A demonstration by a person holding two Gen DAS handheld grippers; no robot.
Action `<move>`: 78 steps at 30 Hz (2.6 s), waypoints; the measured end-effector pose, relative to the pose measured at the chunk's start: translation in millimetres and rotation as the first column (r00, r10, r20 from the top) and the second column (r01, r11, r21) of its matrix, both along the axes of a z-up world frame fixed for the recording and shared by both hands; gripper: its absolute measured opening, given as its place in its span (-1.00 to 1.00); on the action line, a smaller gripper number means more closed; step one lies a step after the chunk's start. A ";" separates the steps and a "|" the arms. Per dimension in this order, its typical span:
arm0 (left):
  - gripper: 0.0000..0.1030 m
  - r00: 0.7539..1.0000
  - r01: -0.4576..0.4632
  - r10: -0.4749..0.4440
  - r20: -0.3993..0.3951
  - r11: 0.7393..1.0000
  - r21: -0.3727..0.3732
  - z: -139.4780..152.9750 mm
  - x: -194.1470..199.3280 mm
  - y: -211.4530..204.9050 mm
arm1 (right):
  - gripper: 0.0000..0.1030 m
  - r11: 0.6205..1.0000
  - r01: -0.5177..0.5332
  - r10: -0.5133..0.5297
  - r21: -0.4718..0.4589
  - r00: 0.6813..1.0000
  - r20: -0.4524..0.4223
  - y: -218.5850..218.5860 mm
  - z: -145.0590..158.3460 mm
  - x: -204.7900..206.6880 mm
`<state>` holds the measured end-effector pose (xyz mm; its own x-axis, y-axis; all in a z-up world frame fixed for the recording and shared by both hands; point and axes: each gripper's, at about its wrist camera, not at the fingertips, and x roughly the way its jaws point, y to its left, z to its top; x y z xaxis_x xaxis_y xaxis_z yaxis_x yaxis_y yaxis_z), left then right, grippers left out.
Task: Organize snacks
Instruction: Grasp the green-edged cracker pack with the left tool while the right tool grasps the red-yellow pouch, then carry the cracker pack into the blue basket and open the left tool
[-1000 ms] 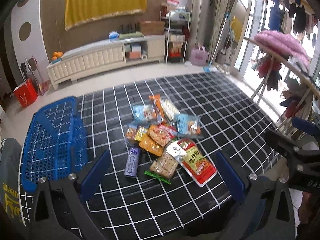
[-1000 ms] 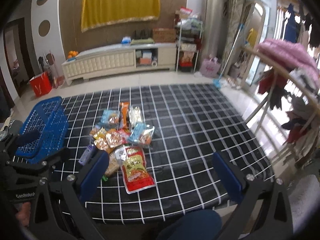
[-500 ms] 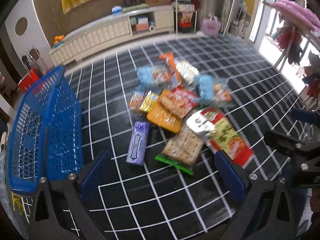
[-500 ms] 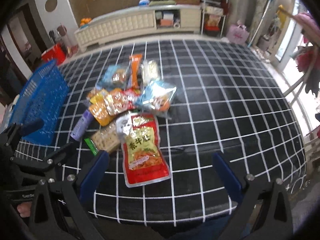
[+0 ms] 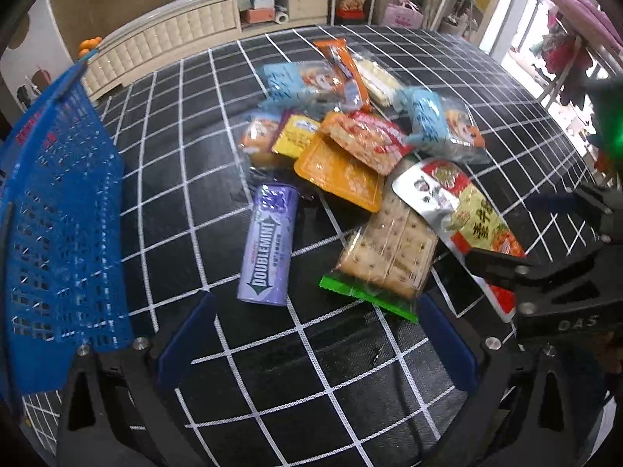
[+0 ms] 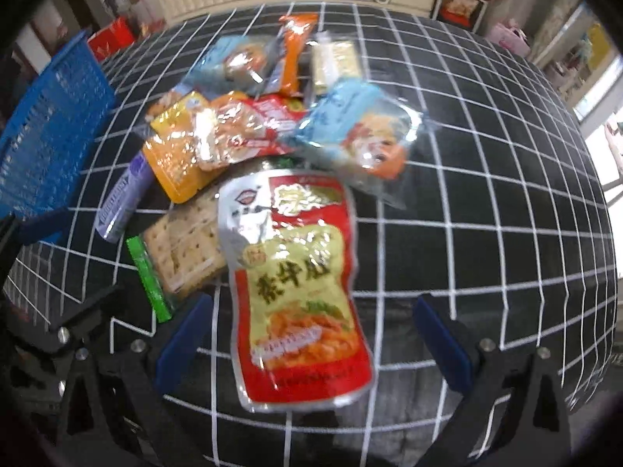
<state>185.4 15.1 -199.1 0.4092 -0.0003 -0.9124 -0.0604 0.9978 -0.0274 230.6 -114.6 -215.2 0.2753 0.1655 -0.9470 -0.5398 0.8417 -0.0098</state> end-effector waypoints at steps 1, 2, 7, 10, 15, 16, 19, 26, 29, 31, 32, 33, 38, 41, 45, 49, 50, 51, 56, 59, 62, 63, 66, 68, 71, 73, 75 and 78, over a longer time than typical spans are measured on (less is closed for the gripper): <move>0.99 1.000 0.006 -0.006 -0.001 1.000 0.003 -1.9 1.4 0.1 | 1.00 1.000 -0.011 0.011 -0.013 1.000 0.003 3.9 -2.0 0.7; 0.99 1.000 0.015 -0.015 -0.003 1.000 0.007 -4.1 1.4 -1.0 | 1.00 1.000 -0.015 0.016 -0.020 1.000 0.006 6.3 -3.5 1.3; 0.99 1.000 -0.007 0.008 -0.026 1.000 0.004 -14.0 0.0 4.0 | 0.88 0.998 -0.026 0.027 -0.057 1.000 0.010 14.8 -18.6 5.2; 0.99 0.999 -0.020 0.020 -0.033 1.000 -0.013 -19.6 -1.0 7.5 | 0.58 0.999 -0.038 0.038 -0.012 0.999 0.009 14.4 -21.5 2.8; 0.99 0.999 -0.024 0.024 -0.028 1.000 -0.010 -21.1 -4.0 8.7 | 0.08 0.997 -0.078 0.078 0.006 0.995 0.057 15.2 -15.8 -9.4; 0.99 0.999 -0.024 0.024 -0.023 1.000 -0.010 -19.1 -4.3 8.4 | -0.03 0.996 -0.086 0.085 0.009 0.994 0.069 15.7 -13.8 -15.6; 0.99 1.000 0.000 0.000 -0.014 1.000 -0.010 -12.6 -1.4 6.0 | -0.17 0.997 -0.047 0.043 0.065 0.997 0.069 0.7 -8.1 -20.1; 0.99 0.994 0.109 -0.109 -0.014 0.994 -0.011 -6.1 20.9 -12.2 | -0.20 0.981 0.078 -0.093 0.175 0.993 0.078 -41.8 15.8 -17.2; 0.99 0.990 0.139 -0.139 -0.027 0.990 -0.013 -10.6 35.8 -19.1 | -0.20 0.981 0.095 -0.110 0.167 0.990 0.086 -47.5 11.2 -15.3; 0.99 0.986 0.163 -0.163 -0.037 0.987 -0.009 -13.6 44.1 -24.9 | -0.20 0.980 0.109 -0.124 0.165 0.989 0.083 -47.9 10.3 -12.4; 0.99 0.984 0.176 -0.176 -0.036 0.984 -0.001 -14.1 46.0 -28.3 | -0.20 0.978 0.119 -0.134 0.170 0.988 0.076 -50.4 8.6 -9.0; 0.99 0.980 0.194 -0.193 -0.037 0.981 0.018 -15.4 50.1 -32.3 | -0.20 0.976 0.130 -0.144 0.177 0.987 0.068 -52.7 6.2 -6.8; 0.99 0.965 0.255 -0.251 -0.072 0.966 0.051 -24.6 65.5 -45.8 | -0.20 0.966 0.165 -0.176 0.201 0.983 0.042 -68.2 4.2 -7.6; 1.00 0.956 0.275 -0.269 -0.115 0.960 0.044 -35.4 75.2 -53.7 | -0.20 0.959 0.182 -0.193 0.218 0.981 0.028 -74.7 3.2 -6.4; 0.96 0.962 0.252 -0.249 -0.116 0.968 0.013 -37.4 85.7 -59.0 | -0.20 0.955 0.193 -0.203 0.227 0.979 0.020 -79.5 0.5 -3.6; 0.34 0.964 0.255 -0.253 -0.082 0.967 0.018 -28.4 90.0 -69.8 | -0.19 0.952 0.201 -0.210 0.233 0.978 0.014 -82.1 -0.4 -3.3; 0.21 0.964 0.254 -0.252 -0.085 0.967 0.016 -25.9 91.3 -71.4 | -0.19 0.950 0.203 -0.211 0.236 0.977 0.010 -82.3 -0.2 -3.3; 0.11 0.962 0.258 -0.255 -0.093 0.966 0.020 -24.1 92.2 -73.7 | -0.19 0.949 0.205 -0.212 0.239 0.977 0.005 -82.7 0.5 -3.6; 0.10 0.966 0.235 -0.232 -0.116 0.972 0.016 -21.2 98.9 -79.7 | -0.19 0.951 0.200 -0.210 0.238 0.978 0.018 -80.2 8.6 -10.6; 0.10 0.969 0.223 -0.223 -0.107 0.975 -0.006 -14.4 88.5 -78.5 | -0.19 0.953 0.195 -0.205 0.233 0.978 0.021 -75.8 13.5 -16.3; 0.10 0.974 0.212 -0.213 -0.079 0.977 -0.018 -1.9 75.2 -74.4 | -0.19 0.953 0.191 -0.205 0.237 0.978 0.034 -72.4 23.9 -23.7; 0.10 0.975 0.208 -0.209 -0.070 0.978 -0.021 4.0 71.2 -72.2 | -0.20 0.952 0.190 -0.205 0.238 0.978 0.040 -70.9 27.2 -26.4; 0.10 0.979 0.200 -0.200 -0.042 0.980 -0.007 18.3 62.2 -63.7 | -0.20 0.953 0.171 -0.195 0.249 0.978 0.073 -62.6 44.2 -37.3; 0.10 0.982 0.188 -0.188 -0.020 0.982 -0.003 30.2 52.4 -57.9 | -0.20 0.957 0.152 -0.180 0.246 0.979 0.097 -53.4 56.9 -46.7; 0.10 0.984 0.178 -0.178 0.009 0.984 -0.002 47.8 26.0 -40.7 | -0.20 0.962 0.110 -0.147 0.251 0.980 0.133 -38.7 76.0 -60.4; 0.10 0.986 0.165 -0.165 0.034 0.986 0.002 62.2 8.9 -31.1 | -0.20 0.965 0.080 -0.123 0.251 0.979 0.162 -24.8 89.1 -70.6; 0.10 0.987 0.152 -0.152 0.056 0.988 0.000 71.5 1.3 -18.4 | -0.20 0.964 0.060 -0.108 0.258 0.979 0.175 -14.9 98.4 -76.6; 0.10 0.989 0.126 -0.128 0.074 0.992 0.024 88.8 -17.7 -3.0 | -0.20 0.963 0.034 -0.083 0.268 0.981 0.174 2.4 109.4 -81.5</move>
